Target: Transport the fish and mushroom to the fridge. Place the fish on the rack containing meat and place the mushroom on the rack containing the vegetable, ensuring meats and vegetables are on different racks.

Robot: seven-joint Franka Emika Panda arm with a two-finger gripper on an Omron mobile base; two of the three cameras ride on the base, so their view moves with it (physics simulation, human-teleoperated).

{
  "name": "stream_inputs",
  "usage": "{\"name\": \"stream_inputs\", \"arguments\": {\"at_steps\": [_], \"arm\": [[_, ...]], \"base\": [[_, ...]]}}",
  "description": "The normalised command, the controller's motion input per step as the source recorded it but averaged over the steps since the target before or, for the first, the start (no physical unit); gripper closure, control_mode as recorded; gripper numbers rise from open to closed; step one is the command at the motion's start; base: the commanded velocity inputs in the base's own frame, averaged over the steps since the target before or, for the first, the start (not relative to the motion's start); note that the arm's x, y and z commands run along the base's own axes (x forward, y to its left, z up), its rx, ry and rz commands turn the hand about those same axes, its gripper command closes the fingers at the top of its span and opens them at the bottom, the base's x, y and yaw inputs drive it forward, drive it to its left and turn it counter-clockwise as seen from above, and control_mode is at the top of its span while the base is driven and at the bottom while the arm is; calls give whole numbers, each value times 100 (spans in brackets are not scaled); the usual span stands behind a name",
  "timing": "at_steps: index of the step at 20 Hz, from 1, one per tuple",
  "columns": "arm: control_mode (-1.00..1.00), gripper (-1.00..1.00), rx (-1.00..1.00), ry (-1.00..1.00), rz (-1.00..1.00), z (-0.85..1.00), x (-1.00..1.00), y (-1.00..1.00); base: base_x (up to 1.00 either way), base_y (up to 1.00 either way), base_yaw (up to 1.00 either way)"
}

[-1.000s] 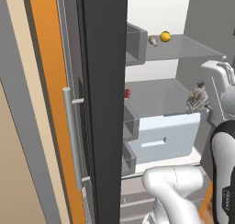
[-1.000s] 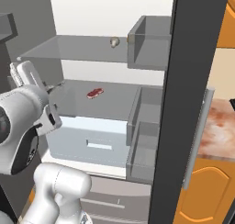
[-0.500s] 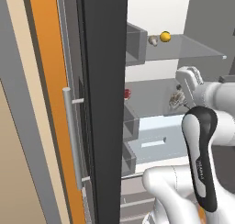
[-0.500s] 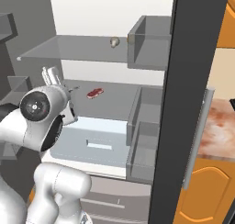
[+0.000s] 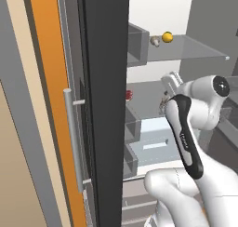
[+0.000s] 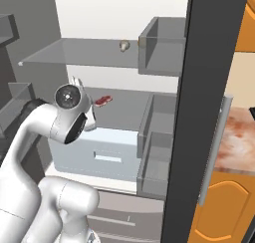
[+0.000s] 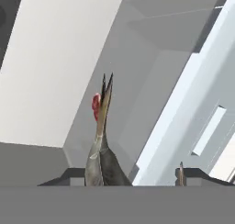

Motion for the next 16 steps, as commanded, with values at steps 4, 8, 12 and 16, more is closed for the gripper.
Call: {"name": "stream_inputs", "arguments": {"at_steps": [4,8,12,16], "arm": [[-100,100,-2,15,0,-46,74,-7],[-100,100,-2,16,1,-52,82,-9],[-100,100,-1,7,1,-51,74,-23],[-100,100,0,2,1,-50,67,-35]], "base": [[0,0,0],[0,0,0],[0,0,0],[0,0,0]]}}
